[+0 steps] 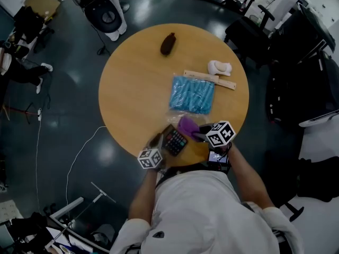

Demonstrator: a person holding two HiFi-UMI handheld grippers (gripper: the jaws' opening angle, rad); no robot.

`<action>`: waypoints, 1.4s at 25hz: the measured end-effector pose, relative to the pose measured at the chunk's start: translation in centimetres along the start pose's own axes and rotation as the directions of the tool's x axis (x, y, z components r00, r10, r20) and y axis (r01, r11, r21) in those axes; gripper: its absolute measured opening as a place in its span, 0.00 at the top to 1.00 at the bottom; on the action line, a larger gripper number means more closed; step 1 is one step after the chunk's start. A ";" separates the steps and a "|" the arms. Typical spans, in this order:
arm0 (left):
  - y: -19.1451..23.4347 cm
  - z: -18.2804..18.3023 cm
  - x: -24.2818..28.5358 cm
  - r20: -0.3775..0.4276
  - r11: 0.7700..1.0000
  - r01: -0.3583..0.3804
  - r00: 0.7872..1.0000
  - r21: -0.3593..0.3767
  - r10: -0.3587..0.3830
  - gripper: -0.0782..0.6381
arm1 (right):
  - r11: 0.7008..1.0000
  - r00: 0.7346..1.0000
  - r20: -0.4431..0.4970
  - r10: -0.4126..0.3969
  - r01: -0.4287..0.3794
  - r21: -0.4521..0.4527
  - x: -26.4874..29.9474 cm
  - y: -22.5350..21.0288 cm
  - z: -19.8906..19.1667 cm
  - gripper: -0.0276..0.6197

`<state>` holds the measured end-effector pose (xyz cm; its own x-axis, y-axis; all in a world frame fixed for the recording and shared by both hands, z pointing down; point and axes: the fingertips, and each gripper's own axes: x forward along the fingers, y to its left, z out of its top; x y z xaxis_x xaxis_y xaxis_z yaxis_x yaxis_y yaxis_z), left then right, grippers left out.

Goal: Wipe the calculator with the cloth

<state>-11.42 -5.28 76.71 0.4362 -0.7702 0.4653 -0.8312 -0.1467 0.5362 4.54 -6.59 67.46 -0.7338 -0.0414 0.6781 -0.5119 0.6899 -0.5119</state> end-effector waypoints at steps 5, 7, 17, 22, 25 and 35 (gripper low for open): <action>1.1 -0.2 -0.4 -0.046 0.999 -0.041 0.998 0.032 0.042 0.78 | 0.998 0.998 -0.014 -0.056 0.056 0.022 1.1 -0.8 -0.3 0.82; 1.3 -0.3 -0.5 -0.059 0.997 -0.058 0.996 0.048 0.061 0.77 | 0.996 0.996 -0.025 -0.085 0.085 0.030 1.7 -1.3 -0.7 0.82; 3.0 0.5 -1.7 -0.075 0.983 -0.155 0.984 0.097 0.163 0.75 | 0.982 0.982 -0.104 -0.160 0.168 0.082 5.6 -2.6 -2.6 0.82; 4.3 2.5 -2.5 -0.039 0.973 -0.199 0.978 0.114 0.205 0.75 | 0.983 0.983 -0.094 -0.161 0.168 0.079 6.4 -2.2 -2.3 0.82; 4.7 4.1 -3.9 0.012 0.970 -0.221 0.975 0.102 0.221 0.75 | 0.980 0.981 -0.086 -0.175 0.182 0.084 6.8 -2.4 -1.8 0.82; 1.2 6.2 -8.8 0.106 0.969 -0.225 0.971 0.105 0.214 0.75 | 0.955 0.947 -0.170 -0.272 0.288 0.075 9.8 -5.0 -3.6 0.82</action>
<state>-18.36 -2.55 68.85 0.2089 -0.8449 0.4924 -0.9396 -0.0338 0.3406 1.46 -7.83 78.56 -0.4801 -0.1042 0.8710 -0.7334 0.5925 -0.3334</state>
